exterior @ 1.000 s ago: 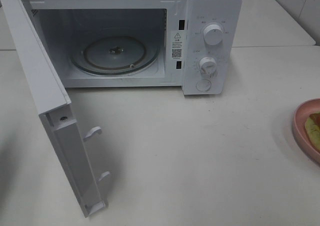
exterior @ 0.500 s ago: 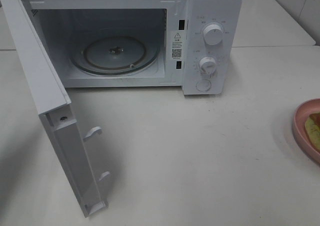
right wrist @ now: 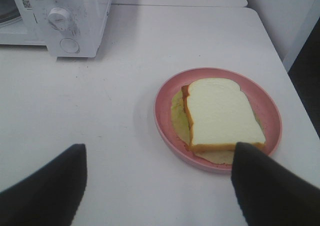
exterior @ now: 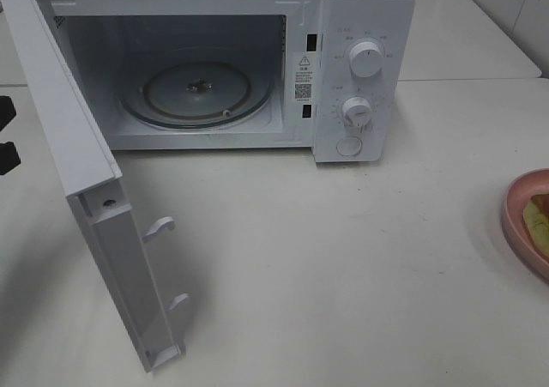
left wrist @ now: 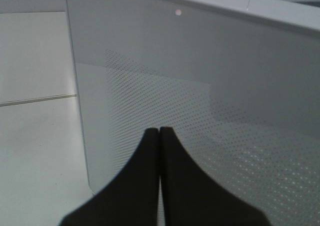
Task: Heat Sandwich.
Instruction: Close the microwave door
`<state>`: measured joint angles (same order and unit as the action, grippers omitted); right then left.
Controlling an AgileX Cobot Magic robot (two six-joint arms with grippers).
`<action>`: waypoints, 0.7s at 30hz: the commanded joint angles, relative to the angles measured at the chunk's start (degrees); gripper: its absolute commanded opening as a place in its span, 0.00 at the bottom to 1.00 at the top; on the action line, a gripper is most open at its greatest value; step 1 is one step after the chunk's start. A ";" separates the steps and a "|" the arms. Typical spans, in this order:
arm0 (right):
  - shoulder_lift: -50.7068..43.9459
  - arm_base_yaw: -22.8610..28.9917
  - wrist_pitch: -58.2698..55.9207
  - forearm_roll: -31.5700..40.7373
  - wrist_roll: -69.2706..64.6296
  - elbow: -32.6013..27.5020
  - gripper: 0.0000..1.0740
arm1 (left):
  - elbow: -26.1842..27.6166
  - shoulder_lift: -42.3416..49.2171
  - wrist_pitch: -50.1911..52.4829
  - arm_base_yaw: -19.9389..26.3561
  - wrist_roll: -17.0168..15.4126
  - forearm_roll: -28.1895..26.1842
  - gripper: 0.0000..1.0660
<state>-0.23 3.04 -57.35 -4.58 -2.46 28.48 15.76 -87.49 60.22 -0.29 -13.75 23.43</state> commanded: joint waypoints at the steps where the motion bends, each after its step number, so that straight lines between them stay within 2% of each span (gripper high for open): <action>1: -1.60 -0.40 0.29 0.06 0.40 0.00 0.71 | 1.83 -1.26 0.17 -3.72 -0.46 -0.29 0.00; 3: -1.60 -0.40 0.29 0.06 0.40 0.00 0.71 | 2.18 -1.95 0.11 -6.19 -0.23 -1.72 0.00; 4: -1.60 -0.40 0.29 0.06 0.40 0.00 0.71 | 2.46 -2.75 0.11 -8.02 -0.23 -4.18 0.00; 9: -1.60 -0.40 0.29 0.06 0.40 0.00 0.71 | 2.52 -4.01 0.86 -10.66 -0.23 -8.65 0.00; 10: -1.60 -0.40 0.29 0.06 0.40 0.00 0.71 | 2.58 -4.81 1.09 -12.38 -0.11 -11.34 0.00; 12: -1.60 -0.40 0.29 0.06 0.40 0.00 0.71 | 2.92 -5.27 0.92 -14.55 0.69 -13.92 0.00; 13: -1.60 -0.40 0.29 0.06 0.40 0.00 0.71 | 3.61 -5.67 0.63 -16.62 2.29 -15.76 0.00; 14: -1.60 -0.40 0.29 0.06 0.40 0.00 0.71 | 3.61 -5.67 0.63 -16.62 2.29 -15.76 0.00; 17: -1.60 -0.40 0.29 0.06 0.40 0.00 0.71 | 6.19 -6.65 0.57 -20.97 5.67 -20.45 0.00; 18: -1.60 -0.40 0.29 0.06 0.40 0.00 0.71 | 6.19 -6.65 0.57 -20.97 5.67 -20.45 0.00; 21: -1.60 -0.40 0.29 0.06 0.40 0.00 0.71 | 9.40 -8.37 0.46 -25.04 7.39 -24.75 0.00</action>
<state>-0.23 3.04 -57.35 -4.58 -2.46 28.48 22.75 -94.94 60.16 -22.75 -7.73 2.12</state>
